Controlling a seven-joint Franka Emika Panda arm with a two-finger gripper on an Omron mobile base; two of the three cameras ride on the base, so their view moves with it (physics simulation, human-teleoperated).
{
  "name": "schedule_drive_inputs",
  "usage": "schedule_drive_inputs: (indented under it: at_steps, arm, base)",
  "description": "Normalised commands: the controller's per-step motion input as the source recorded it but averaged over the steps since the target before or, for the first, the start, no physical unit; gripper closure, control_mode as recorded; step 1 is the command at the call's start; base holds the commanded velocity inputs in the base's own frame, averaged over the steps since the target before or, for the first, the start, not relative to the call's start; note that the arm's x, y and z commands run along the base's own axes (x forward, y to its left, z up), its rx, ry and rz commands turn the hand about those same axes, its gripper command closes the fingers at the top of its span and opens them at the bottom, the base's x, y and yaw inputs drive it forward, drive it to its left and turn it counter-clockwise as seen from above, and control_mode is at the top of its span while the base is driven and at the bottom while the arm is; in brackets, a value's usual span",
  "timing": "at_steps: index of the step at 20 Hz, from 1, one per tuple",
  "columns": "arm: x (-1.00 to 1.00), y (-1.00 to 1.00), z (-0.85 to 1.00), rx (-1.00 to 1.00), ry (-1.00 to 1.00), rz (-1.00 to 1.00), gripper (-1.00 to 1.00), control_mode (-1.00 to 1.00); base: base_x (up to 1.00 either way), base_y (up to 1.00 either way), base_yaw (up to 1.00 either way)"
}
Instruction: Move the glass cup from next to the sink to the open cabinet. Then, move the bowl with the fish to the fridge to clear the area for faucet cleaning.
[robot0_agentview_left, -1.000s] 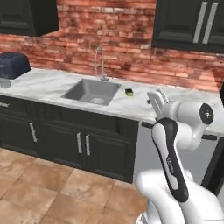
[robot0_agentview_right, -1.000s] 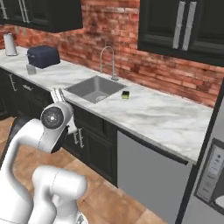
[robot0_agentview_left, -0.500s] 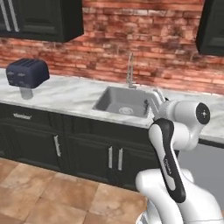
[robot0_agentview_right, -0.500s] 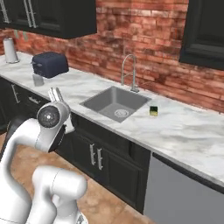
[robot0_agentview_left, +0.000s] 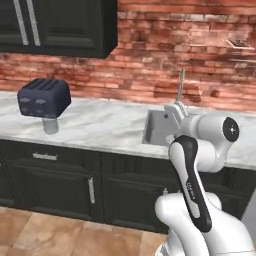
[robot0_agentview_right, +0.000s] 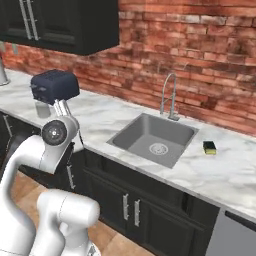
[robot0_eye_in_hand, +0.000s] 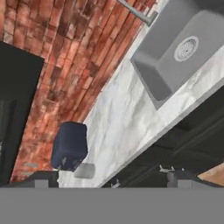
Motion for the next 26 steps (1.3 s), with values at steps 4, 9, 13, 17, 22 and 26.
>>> schedule_drive_inputs:
  at_steps: [4, 9, 13, 17, 22, 26]
  arm:
    - [0.0, 0.0, 0.0, 0.0, 0.0, 0.0, -1.0, 1.0]
    - [0.0, 0.0, 0.0, 0.0, 0.0, 0.0, -1.0, 1.0]
    - [0.0, 0.0, 0.0, 0.0, 0.0, 0.0, -1.0, 1.0]
    - [0.0, 0.0, 0.0, 0.0, 0.0, 0.0, -1.0, 1.0]
    - [0.0, 0.0, 0.0, 0.0, 0.0, 0.0, -1.0, 1.0]
    - [0.0, 0.0, 0.0, 0.0, 0.0, 0.0, -1.0, 1.0]
  base:
    - [0.86, 1.0, -0.37]
    - [0.68, 1.0, -0.44]
    - [0.36, 1.0, -0.38]
    - [-0.03, 0.97, -0.12]
    - [0.06, 0.27, 0.0]
    - [0.4, 0.26, -0.09]
